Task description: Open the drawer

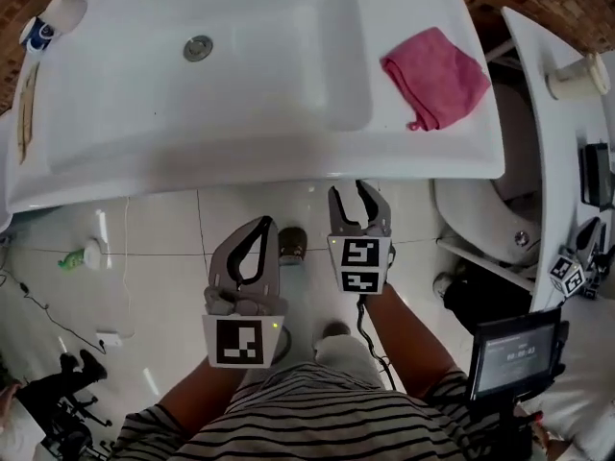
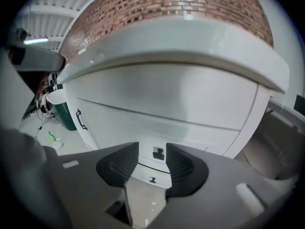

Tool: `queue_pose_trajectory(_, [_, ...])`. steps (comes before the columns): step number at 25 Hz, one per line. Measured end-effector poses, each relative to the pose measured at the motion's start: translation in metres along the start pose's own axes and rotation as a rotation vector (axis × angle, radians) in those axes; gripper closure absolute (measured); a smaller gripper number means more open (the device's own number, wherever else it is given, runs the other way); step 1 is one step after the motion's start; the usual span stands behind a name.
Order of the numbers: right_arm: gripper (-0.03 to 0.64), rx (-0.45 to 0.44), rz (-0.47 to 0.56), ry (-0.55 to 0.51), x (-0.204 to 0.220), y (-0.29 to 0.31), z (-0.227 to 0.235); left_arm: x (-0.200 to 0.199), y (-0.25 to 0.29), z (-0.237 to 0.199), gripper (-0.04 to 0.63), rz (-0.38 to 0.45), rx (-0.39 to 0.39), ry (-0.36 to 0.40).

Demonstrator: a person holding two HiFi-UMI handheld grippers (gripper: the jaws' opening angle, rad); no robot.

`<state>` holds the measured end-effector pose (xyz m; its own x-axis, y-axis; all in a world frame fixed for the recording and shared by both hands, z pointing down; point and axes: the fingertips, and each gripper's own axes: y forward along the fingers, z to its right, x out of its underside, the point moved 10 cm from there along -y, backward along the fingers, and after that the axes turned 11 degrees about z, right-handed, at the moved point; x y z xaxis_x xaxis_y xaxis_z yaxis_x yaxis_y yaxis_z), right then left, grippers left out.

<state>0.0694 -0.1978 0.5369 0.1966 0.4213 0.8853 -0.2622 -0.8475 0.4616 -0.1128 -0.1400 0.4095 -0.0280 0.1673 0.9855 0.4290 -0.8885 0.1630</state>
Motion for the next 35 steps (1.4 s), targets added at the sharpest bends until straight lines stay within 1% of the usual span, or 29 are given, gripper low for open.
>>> queue_pose_trajectory(3, [0.439, 0.033, -0.039, 0.029, 0.03, 0.034, 0.005, 0.006, -0.004, 0.001, 0.58, -0.002, -0.007, 0.002])
queue_pose_trajectory(6, [0.439, 0.047, -0.038, 0.045, 0.043, 0.055, 0.005, 0.006, -0.016, 0.006, 0.58, 0.0, -0.019, 0.006])
queue_pose_trajectory(10, [0.44, 0.071, -0.05, 0.042, 0.048, 0.068, 0.005, 0.007, -0.029, 0.012, 0.58, 0.003, -0.034, 0.01])
queue_pose_trajectory(11, [0.454, 0.08, -0.051, 0.036, 0.048, 0.071, 0.005, 0.008, -0.032, 0.013, 0.58, 0.003, -0.037, 0.011])
queue_pose_trajectory(12, [0.487, 0.086, -0.051, 0.027, 0.048, 0.072, 0.006, 0.009, -0.034, 0.014, 0.58, 0.003, -0.04, 0.012])
queue_pose_trajectory(18, [0.494, 0.084, -0.055, 0.01, 0.049, 0.069, 0.006, 0.016, -0.046, 0.018, 0.58, 0.001, -0.058, 0.016])
queue_pose_trajectory(23, [0.495, 0.067, -0.093, 0.016, 0.067, 0.042, -0.002, 0.024, -0.055, 0.02, 0.58, 0.0, -0.072, 0.02])
queue_pose_trajectory(35, [0.495, -0.001, -0.183, 0.027, 0.12, -0.069, -0.037, 0.038, -0.081, 0.031, 0.58, -0.01, -0.102, 0.032])
